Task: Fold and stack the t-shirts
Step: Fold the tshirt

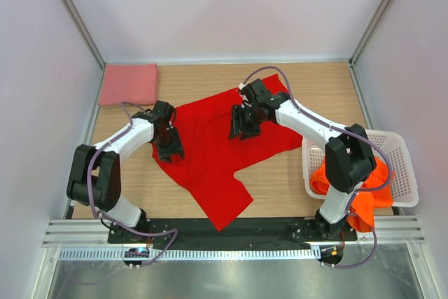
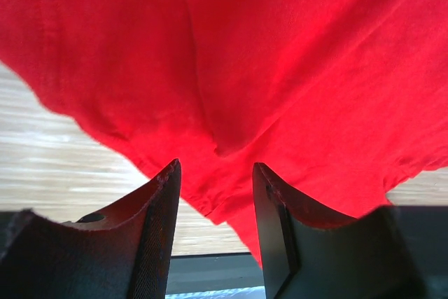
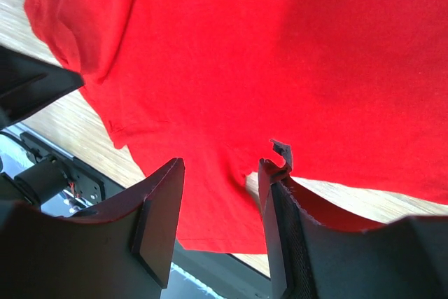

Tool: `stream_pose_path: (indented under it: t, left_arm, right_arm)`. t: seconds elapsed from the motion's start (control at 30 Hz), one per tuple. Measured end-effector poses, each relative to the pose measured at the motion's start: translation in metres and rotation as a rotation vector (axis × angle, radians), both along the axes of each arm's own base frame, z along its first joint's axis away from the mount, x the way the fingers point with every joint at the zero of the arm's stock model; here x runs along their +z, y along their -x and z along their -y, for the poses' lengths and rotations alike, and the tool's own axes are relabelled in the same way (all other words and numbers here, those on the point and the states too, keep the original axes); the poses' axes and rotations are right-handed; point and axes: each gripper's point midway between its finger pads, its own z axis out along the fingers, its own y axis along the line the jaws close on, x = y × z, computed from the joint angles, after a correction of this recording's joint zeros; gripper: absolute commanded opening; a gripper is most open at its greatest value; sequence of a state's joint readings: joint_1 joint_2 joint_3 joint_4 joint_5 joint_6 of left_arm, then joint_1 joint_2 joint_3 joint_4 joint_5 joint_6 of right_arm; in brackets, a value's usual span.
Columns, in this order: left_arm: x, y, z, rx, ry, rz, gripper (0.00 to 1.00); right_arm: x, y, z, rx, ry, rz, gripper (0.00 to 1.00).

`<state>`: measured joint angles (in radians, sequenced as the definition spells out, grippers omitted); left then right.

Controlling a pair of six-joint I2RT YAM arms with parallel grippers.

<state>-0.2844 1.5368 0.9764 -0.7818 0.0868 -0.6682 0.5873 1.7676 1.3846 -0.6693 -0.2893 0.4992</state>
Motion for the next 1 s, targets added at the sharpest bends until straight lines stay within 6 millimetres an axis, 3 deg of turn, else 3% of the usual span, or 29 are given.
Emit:
stream_pose_path:
  t: [0.2, 0.4, 0.57, 0.73, 1.0]
  left_arm:
    - [-0.007, -0.007, 0.008, 0.006, 0.021, -0.029, 0.48]
    - [-0.010, -0.007, 0.015, 0.009, 0.042, -0.050, 0.41]
    - [-0.011, -0.011, 0.019, 0.006, 0.052, -0.060, 0.28]
    - [-0.008, -0.022, 0.024, -0.004, 0.060, -0.060, 0.00]
    - [0.017, -0.052, 0.023, -0.006, 0.067, 0.019, 0.00]
  right_arm:
    - [0.004, -0.001, -0.001, 0.002, -0.011, 0.013, 0.53]
    - [0.004, -0.002, -0.002, 0.004, -0.014, 0.011, 0.52]
    - [-0.003, -0.005, -0.006, 0.008, -0.015, -0.004, 0.52]
    - [-0.012, -0.008, -0.009, 0.008, -0.009, -0.022, 0.52]
    - [-0.013, -0.017, -0.017, 0.002, -0.021, -0.018, 0.51]
